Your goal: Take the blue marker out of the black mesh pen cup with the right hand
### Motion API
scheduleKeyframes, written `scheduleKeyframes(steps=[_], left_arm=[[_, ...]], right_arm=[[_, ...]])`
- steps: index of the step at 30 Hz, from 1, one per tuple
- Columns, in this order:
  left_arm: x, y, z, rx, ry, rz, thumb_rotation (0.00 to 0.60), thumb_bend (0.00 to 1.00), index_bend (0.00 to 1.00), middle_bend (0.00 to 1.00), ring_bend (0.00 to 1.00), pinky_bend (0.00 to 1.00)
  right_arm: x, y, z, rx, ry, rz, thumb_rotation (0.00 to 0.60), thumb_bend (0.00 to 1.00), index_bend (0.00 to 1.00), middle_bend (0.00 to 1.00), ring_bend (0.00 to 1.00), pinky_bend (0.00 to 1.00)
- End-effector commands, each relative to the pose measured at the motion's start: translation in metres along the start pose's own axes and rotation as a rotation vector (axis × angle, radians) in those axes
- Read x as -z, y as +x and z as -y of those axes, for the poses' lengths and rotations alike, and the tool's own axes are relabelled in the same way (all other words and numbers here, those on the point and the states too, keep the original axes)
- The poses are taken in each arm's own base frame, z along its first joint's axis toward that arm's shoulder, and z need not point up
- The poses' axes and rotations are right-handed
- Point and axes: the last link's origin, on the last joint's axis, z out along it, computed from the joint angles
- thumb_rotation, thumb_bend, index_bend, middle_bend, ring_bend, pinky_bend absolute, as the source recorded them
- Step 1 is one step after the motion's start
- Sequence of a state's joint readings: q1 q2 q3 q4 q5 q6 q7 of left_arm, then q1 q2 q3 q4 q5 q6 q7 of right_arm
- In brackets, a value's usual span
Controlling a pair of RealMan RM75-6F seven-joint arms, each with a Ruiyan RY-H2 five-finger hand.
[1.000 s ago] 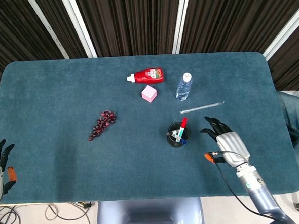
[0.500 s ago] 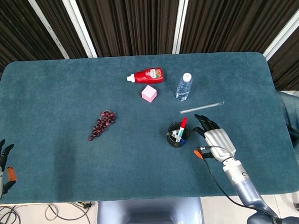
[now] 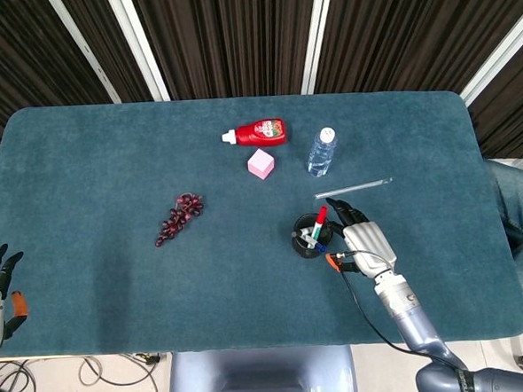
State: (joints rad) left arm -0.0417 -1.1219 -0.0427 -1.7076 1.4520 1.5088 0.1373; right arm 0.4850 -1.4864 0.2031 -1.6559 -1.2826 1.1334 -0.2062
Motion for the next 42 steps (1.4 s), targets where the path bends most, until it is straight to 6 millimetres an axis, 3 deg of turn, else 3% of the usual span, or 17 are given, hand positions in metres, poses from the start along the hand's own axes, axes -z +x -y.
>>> scheduleKeyframes(steps=[1, 17, 33, 42], left_arm=[[0.0, 0.0, 0.0, 0.001, 0.001, 0.0, 0.6, 0.7, 0.12, 0.0, 0.0, 0.08], [-0.001, 0.001, 0.0, 0.004, 0.009, 0.003, 0.6, 0.7, 0.12, 0.0, 0.0, 0.08], [-0.002, 0.001, 0.001, 0.004, 0.013, 0.003, 0.6, 0.7, 0.12, 0.0, 0.0, 0.08], [-0.002, 0.001, 0.001, 0.002, 0.014, 0.005, 0.6, 0.7, 0.12, 0.0, 0.0, 0.08]], right_arm=[[-0.001, -0.001, 0.002, -0.001, 0.003, 0.001, 0.6, 0.37, 0.44, 0.0, 0.0, 0.17], [-0.01, -0.011, 0.014, -0.009, 0.013, -0.018, 0.6, 0.35, 0.5, 0.0, 0.0, 0.17], [-0.015, -0.016, 0.01, -0.02, -0.003, -0.005, 0.6, 0.46, 0.51, 0.0, 0.0, 0.17], [-0.014, -0.019, 0.007, -0.022, -0.009, 0.005, 0.6, 0.46, 0.52, 0.0, 0.0, 0.17]])
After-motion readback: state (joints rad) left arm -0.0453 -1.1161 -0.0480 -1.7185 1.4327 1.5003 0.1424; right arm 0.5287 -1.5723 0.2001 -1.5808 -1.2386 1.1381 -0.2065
